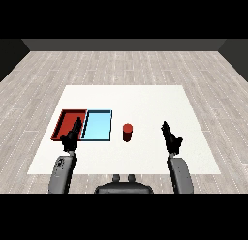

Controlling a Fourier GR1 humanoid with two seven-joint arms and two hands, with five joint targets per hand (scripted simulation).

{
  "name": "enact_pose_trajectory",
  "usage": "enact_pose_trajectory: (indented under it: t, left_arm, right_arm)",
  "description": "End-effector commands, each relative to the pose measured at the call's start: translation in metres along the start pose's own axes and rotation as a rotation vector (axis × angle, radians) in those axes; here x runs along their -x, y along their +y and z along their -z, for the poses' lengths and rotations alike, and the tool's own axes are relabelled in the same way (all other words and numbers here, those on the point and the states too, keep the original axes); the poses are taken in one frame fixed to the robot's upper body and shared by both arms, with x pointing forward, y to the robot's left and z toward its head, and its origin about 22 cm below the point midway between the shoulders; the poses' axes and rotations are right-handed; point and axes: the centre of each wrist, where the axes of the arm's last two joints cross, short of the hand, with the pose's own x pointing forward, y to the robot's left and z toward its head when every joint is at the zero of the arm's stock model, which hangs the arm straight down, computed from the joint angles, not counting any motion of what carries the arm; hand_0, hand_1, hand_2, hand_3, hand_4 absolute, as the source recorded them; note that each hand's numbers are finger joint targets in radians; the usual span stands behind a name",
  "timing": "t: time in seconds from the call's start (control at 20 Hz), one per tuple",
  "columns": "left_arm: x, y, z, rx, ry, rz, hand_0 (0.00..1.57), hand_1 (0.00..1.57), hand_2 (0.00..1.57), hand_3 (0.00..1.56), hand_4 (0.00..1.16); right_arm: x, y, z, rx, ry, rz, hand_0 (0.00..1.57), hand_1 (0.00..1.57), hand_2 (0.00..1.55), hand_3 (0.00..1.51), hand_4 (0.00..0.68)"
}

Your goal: Pick the red can and put it in the red box

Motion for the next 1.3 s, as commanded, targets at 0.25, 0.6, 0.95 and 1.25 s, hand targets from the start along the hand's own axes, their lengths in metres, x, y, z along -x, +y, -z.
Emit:
enact_pose_trajectory:
  t: [0.25,0.6,0.95,1.25]
  left_arm:
    - [-0.001,-0.025,-0.002,0.055,0.018,-0.047,0.0,0.0,0.0,0.0,0.0]
    - [0.02,-0.019,0.0,0.014,-0.417,-0.181,0.0,0.0,0.0,0.0,0.0]
    - [0.025,-0.013,0.004,0.031,-0.439,-0.201,0.0,0.0,0.0,0.0,0.0]
    - [0.009,-0.011,-0.006,0.007,-0.426,-0.202,0.0,0.0,0.0,0.0,0.0]
  right_arm:
    - [-0.012,-0.027,-0.03,0.003,-0.056,-0.021,0.0,0.0,0.0,0.0,0.0]
    - [-0.027,-0.02,-0.031,-0.082,-0.366,0.103,0.0,0.0,0.0,0.0,0.0]
    - [-0.024,-0.004,-0.051,-0.074,-0.378,0.088,0.0,0.0,0.0,0.0,0.0]
    - [-0.029,-0.03,-0.035,-0.09,-0.355,0.1,0.0,0.0,0.0,0.0,0.0]
